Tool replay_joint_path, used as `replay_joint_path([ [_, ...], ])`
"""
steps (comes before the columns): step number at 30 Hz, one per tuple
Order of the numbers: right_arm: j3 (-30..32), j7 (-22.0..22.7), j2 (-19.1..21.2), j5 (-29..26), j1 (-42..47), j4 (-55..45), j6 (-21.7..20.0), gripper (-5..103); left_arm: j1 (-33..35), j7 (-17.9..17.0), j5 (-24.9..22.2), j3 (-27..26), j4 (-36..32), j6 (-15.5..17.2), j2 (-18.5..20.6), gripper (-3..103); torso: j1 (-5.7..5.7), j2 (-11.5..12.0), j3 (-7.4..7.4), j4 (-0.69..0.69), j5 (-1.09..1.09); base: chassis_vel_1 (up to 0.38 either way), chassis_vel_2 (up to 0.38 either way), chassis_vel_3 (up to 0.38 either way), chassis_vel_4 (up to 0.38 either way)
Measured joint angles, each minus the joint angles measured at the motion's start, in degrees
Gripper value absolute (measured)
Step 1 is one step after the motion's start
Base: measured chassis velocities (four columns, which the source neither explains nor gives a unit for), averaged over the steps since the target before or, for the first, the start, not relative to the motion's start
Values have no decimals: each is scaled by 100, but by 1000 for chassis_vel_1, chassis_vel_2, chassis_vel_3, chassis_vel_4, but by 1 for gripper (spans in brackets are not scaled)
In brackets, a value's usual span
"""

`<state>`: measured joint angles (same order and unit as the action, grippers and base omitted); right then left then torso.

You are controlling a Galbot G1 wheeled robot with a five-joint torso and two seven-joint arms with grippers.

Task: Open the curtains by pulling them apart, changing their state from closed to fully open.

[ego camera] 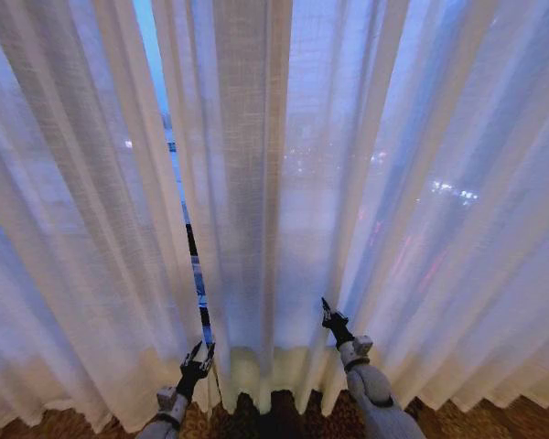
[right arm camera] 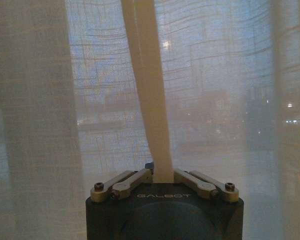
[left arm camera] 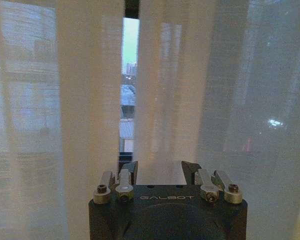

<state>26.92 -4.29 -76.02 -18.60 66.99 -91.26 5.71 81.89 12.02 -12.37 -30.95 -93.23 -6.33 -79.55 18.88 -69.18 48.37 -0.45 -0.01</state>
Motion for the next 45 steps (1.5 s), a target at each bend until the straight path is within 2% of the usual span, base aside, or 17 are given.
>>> replay_joint_path([
  [11,74,-47,81,-104,-82,131,3,0,0,-1,0,2,0,0,0,50,-1,0,0,-1,1,-224,-219,241,203],
  [29,247,-117,303,-310,30,79,30,0,0,-1,0,1,0,0,0,50,-1,-1,0,-1,0,-340,-341,344,344],
  [45,284,-126,321,-367,150,-76,31,0,0,-1,0,1,0,0,0,50,0,-1,0,-1,-1,-352,-350,357,357],
])
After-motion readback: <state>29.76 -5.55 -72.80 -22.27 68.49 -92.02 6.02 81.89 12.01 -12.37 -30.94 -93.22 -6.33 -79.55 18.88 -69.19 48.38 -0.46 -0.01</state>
